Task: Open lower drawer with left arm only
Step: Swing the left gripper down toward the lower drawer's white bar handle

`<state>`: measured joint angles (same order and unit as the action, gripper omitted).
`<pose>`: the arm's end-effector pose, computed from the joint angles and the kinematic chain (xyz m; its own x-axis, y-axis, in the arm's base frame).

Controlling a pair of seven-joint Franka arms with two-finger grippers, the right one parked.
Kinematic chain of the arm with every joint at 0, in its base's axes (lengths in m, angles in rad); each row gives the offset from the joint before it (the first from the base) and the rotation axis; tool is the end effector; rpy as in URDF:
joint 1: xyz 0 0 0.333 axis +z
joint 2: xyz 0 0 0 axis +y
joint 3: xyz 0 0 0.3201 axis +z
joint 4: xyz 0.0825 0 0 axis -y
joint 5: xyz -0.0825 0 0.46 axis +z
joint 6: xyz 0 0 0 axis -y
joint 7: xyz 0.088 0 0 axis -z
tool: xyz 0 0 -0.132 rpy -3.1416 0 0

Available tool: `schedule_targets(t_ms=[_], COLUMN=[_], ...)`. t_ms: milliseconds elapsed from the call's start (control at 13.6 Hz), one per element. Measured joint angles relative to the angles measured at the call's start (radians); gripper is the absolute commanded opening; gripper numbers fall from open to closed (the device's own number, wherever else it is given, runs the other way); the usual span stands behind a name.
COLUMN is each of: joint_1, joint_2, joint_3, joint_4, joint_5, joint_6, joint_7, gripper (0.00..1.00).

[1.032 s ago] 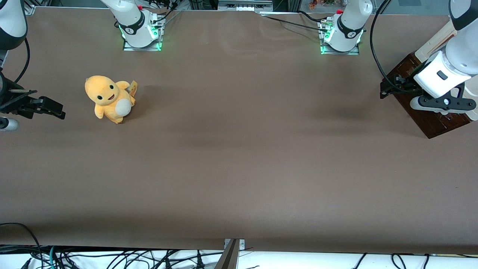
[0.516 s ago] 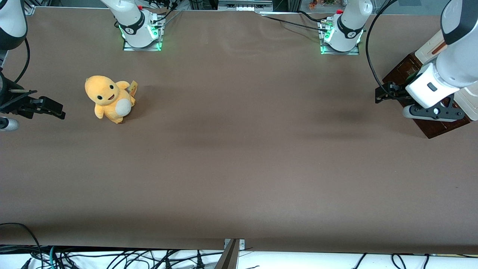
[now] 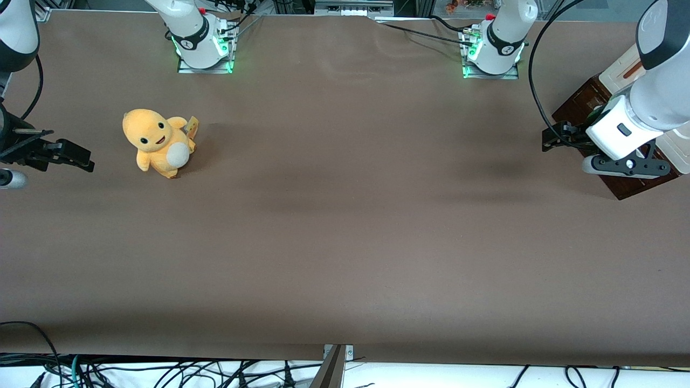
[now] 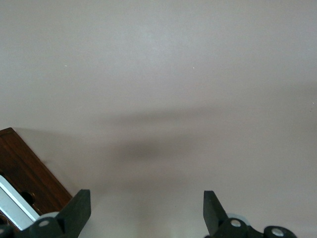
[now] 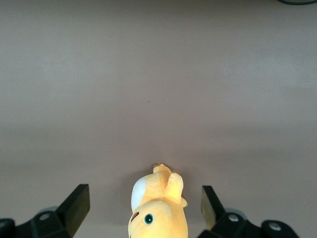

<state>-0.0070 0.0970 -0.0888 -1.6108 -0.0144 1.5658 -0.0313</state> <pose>0.6455 -0.0621 0.5197 0.9878 -0.0644 -0.1418 -0.0624 -0.9979 0.0184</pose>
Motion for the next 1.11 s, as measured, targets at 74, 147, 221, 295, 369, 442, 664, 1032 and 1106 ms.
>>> schedule_targets(t_ms=[74,147,221,295,369,442,664,1032,1106], joint_1=[0.0,-0.001,-0.003,-0.007,-0.011,-0.016,-0.027,-0.06,-0.059], joint_2=[0.0,0.0,0.0,0.0,0.0,0.0,0.006,0.093,0.125], joint_3=[0.0,-0.001,-0.005,-0.013,-0.025,-0.038,-0.073,-0.1,-0.098], joint_4=[0.0,0.0,0.0,0.0,0.0,0.0,0.0,-0.004,-0.008], joint_5=[0.003,0.017,0.049,0.094,0.148,0.203,0.352,0.576,0.593], joint_6=[0.0,0.0,0.0,0.0,0.0,-0.005,-0.071,-0.234,-0.266], joint_7=[0.0,0.0,0.0,-0.001,-0.008,-0.026,-0.101,-0.26,-0.289], gripper=[1.0,1.0,1.0,1.0,1.0,1.0,1.0,1.0,1.0])
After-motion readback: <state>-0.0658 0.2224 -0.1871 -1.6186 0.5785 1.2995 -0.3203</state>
